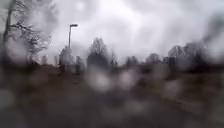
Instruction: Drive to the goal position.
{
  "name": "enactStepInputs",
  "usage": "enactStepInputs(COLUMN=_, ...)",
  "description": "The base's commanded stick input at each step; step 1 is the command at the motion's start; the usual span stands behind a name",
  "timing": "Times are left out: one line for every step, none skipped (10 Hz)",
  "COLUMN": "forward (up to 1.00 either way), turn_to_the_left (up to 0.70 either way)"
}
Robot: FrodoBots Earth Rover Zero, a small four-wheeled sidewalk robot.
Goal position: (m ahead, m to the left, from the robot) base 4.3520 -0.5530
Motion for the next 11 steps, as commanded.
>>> enactStepInputs(forward=1.0, turn_to_the_left=0.21)
enactStepInputs(forward=1.0, turn_to_the_left=0.27)
enactStepInputs(forward=1.0, turn_to_the_left=0.34)
enactStepInputs(forward=1.0, turn_to_the_left=0.4)
enactStepInputs(forward=1.0, turn_to_the_left=0.3)
enactStepInputs(forward=1.0, turn_to_the_left=0.09)
enactStepInputs(forward=1.0, turn_to_the_left=0.0)
enactStepInputs(forward=1.0, turn_to_the_left=0.0)
enactStepInputs(forward=1.0, turn_to_the_left=0.0)
enactStepInputs(forward=1.0, turn_to_the_left=0.0)
enactStepInputs(forward=1.0, turn_to_the_left=0.0)
